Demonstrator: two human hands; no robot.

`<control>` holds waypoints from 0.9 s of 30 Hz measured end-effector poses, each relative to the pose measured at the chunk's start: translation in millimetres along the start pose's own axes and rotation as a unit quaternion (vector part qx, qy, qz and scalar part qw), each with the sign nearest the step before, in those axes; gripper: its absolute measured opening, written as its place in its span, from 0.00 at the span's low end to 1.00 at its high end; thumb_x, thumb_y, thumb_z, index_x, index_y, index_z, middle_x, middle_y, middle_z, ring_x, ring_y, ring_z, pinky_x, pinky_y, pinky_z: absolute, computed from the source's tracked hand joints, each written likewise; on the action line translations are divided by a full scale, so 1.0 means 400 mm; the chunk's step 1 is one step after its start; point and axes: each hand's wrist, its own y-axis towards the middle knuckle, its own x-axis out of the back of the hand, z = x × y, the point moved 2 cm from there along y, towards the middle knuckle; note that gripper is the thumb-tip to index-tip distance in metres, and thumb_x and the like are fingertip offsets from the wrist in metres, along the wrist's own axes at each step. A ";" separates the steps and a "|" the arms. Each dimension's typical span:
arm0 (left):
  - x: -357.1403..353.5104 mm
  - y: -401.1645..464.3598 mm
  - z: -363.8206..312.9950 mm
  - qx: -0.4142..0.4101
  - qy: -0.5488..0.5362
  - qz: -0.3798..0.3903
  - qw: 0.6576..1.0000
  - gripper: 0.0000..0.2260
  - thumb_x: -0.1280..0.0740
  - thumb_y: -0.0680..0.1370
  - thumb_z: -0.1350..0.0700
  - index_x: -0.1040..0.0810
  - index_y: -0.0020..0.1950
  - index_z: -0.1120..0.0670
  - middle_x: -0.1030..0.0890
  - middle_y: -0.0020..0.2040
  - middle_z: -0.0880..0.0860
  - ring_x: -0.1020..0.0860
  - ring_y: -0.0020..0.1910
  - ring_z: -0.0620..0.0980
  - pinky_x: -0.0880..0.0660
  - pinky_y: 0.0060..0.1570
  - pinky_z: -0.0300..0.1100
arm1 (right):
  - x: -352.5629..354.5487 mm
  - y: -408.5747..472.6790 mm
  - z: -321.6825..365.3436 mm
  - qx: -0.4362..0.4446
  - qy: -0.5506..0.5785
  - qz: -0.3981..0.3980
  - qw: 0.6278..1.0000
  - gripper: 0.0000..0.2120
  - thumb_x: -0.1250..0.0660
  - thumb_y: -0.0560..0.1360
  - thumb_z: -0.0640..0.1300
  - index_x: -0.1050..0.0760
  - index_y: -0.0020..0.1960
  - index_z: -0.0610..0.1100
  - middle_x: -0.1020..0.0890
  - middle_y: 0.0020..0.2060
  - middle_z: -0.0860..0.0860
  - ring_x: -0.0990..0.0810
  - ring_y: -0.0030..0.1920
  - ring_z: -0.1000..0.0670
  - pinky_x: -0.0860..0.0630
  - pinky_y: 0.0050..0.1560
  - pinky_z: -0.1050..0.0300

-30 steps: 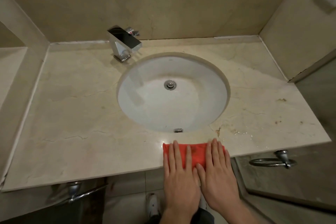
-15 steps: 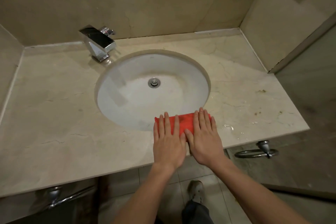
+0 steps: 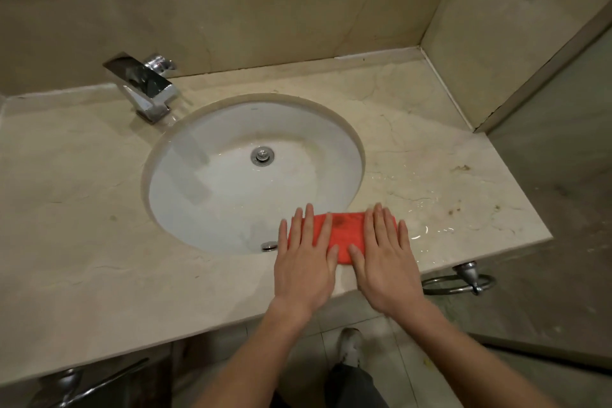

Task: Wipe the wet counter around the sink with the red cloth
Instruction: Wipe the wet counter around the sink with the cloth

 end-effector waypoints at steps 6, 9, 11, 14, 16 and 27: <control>-0.005 0.028 -0.032 -0.013 0.007 -0.002 1.000 0.27 0.55 0.83 0.44 0.50 0.81 0.52 0.51 0.81 0.57 0.53 0.80 0.57 0.53 0.75 0.58 | 0.009 0.021 -0.034 -0.004 0.006 0.010 1.000 0.35 0.63 0.83 0.60 0.57 0.81 0.38 0.53 0.81 0.41 0.57 0.81 0.44 0.57 0.80 0.42; -0.024 -0.043 -0.076 -0.028 0.014 0.002 0.999 0.27 0.52 0.82 0.45 0.45 0.80 0.53 0.47 0.80 0.58 0.50 0.79 0.58 0.50 0.74 0.58 | 0.002 -0.069 -0.046 -0.016 -0.007 -0.006 1.000 0.34 0.57 0.83 0.58 0.50 0.80 0.36 0.47 0.80 0.39 0.50 0.80 0.42 0.53 0.78 0.41; -0.033 -0.075 -0.102 -0.030 0.011 0.008 0.999 0.27 0.51 0.82 0.44 0.42 0.79 0.53 0.44 0.79 0.58 0.49 0.79 0.59 0.49 0.74 0.58 | 0.001 -0.109 -0.061 -0.018 -0.011 -0.017 1.000 0.33 0.53 0.83 0.57 0.43 0.78 0.34 0.41 0.78 0.38 0.43 0.79 0.40 0.49 0.77 0.40; -0.028 -0.068 -0.117 -0.020 0.007 0.010 1.000 0.26 0.52 0.82 0.45 0.41 0.78 0.54 0.43 0.79 0.58 0.49 0.79 0.59 0.48 0.74 0.58 | -0.001 -0.105 -0.075 -0.014 -0.020 -0.016 1.000 0.33 0.53 0.83 0.57 0.41 0.78 0.34 0.40 0.78 0.37 0.42 0.79 0.39 0.48 0.76 0.38; -0.021 -0.034 -0.127 -0.027 0.007 0.014 1.000 0.26 0.52 0.82 0.45 0.41 0.79 0.54 0.43 0.79 0.59 0.49 0.79 0.60 0.47 0.74 0.58 | 0.003 -0.078 -0.087 -0.021 -0.019 -0.017 0.999 0.33 0.54 0.83 0.57 0.45 0.79 0.35 0.43 0.79 0.39 0.46 0.80 0.41 0.51 0.77 0.39; -0.004 0.211 -0.200 -0.067 0.046 0.052 0.995 0.31 0.68 0.78 0.41 0.59 0.80 0.50 0.58 0.81 0.56 0.61 0.79 0.56 0.63 0.76 0.57 | 0.053 0.093 -0.217 -0.081 -0.023 -0.002 0.996 0.35 0.60 0.82 0.59 0.57 0.81 0.37 0.52 0.80 0.39 0.57 0.81 0.42 0.59 0.79 0.37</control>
